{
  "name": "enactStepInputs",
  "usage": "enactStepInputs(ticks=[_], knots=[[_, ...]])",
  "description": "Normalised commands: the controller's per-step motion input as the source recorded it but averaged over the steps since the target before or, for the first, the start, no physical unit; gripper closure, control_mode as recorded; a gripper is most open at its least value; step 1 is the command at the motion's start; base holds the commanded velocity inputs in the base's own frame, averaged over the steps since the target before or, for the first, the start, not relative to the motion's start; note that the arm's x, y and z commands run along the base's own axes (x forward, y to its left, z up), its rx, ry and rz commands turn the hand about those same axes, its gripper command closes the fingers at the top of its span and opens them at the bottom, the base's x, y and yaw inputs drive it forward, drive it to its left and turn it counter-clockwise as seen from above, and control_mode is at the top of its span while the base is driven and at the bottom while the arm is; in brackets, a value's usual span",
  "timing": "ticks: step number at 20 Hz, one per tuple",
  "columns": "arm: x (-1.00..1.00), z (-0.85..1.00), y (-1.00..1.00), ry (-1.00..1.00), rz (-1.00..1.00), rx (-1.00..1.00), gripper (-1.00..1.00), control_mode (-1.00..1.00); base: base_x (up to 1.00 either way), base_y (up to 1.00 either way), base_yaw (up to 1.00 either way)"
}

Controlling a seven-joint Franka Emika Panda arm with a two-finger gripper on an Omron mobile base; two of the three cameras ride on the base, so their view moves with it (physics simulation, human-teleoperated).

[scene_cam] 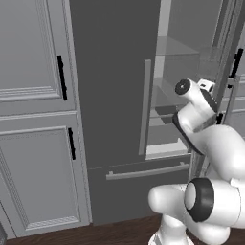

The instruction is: Grab a lemon wedge from the fridge and one ice cube from the ice bowl, and put them in the glass of lemonade.

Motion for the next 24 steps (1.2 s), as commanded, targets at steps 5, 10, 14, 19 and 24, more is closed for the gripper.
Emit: enactStepInputs(ticks=[5,10,14,19,24], knots=[[-0.97,0.00,-1.00,-0.08,-0.11,0.00,-1.00,-1.00,0.00,0.00,0.00],[-0.67,0.01,-1.00,-0.09,-0.06,0.01,-1.00,-1.00,0.00,0.00,0.00],[0.08,0.01,-0.56,-0.01,0.00,0.04,-1.00,-1.00,0.00,0.00,0.00],[-0.10,0.39,0.63,-0.18,0.00,0.00,-1.00,-1.00,0.00,0.00,0.00],[-0.59,0.86,1.00,-0.49,0.00,0.10,-1.00,-1.00,0.00,0.00,0.00]])
